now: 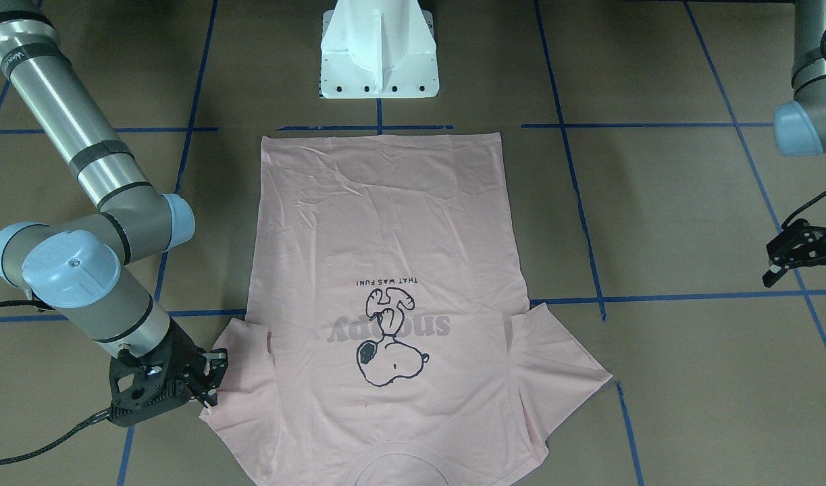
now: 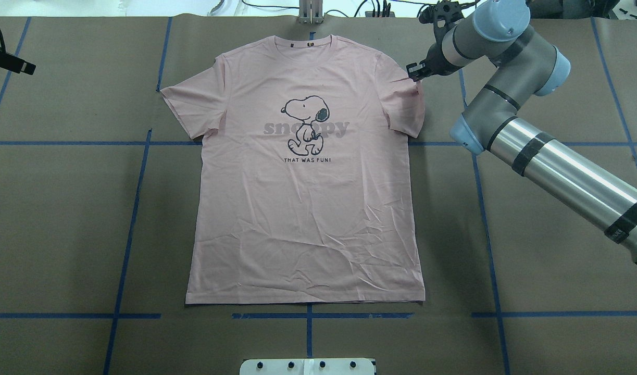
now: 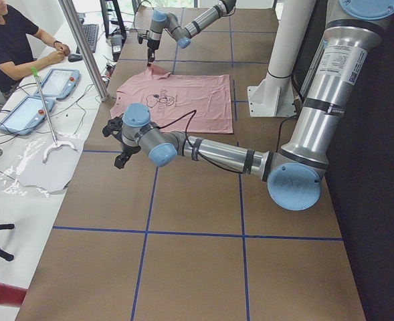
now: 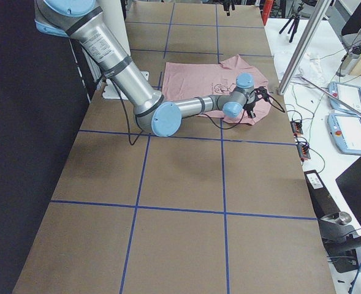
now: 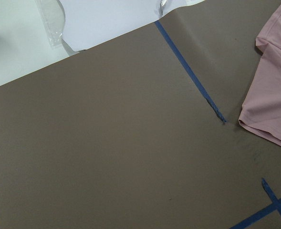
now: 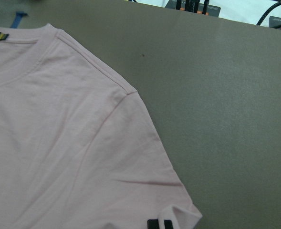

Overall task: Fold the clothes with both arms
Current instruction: 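Grasp the sleeve with the right gripper and fold it toward the shirt center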

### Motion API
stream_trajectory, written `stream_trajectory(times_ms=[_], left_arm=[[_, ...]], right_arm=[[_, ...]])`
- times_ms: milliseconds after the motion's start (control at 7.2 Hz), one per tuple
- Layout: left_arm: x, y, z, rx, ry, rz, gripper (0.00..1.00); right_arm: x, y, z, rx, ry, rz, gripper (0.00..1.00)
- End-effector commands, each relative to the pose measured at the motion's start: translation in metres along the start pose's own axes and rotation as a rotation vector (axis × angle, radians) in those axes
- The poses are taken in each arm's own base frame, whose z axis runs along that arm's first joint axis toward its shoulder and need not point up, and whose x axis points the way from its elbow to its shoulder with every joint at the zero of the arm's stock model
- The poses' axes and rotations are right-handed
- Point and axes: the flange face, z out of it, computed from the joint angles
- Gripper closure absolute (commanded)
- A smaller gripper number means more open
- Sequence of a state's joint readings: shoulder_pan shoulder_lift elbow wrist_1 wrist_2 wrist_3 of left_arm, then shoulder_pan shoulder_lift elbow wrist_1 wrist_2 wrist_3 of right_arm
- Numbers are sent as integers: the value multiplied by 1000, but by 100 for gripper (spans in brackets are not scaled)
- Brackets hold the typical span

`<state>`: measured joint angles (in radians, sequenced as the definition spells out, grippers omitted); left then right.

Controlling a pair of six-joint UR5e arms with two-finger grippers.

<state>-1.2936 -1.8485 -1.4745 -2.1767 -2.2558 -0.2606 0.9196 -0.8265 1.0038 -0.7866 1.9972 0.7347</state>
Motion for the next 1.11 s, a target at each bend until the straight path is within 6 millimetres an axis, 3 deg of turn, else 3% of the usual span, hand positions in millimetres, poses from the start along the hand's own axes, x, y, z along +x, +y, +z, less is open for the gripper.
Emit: stream_trajectory(times_ms=[0, 139, 278, 556, 695, 834, 973], left_arm=[[-4, 0, -5, 6, -3, -2, 0], [-11, 2, -8, 8, -11, -9, 0], [-13, 2, -11, 12, -14, -12, 0], [-13, 2, -11, 12, -14, -15, 0], [-13, 3, -12, 12, -13, -17, 0], [-11, 2, -13, 18, -11, -16, 0], [-10, 1, -13, 18, -12, -16, 0]], right_arm=[[-77, -1, -2, 33, -57, 50, 100], [-112, 0, 6, 63, -37, 44, 100], [-136, -20, 3, 60, -12, 50, 100], [-161, -58, 17, 71, 52, 63, 100], [-169, -53, 27, 75, 72, 57, 100], [-175, -49, 30, 73, 70, 53, 68], [-180, -42, 34, 75, 66, 45, 1]])
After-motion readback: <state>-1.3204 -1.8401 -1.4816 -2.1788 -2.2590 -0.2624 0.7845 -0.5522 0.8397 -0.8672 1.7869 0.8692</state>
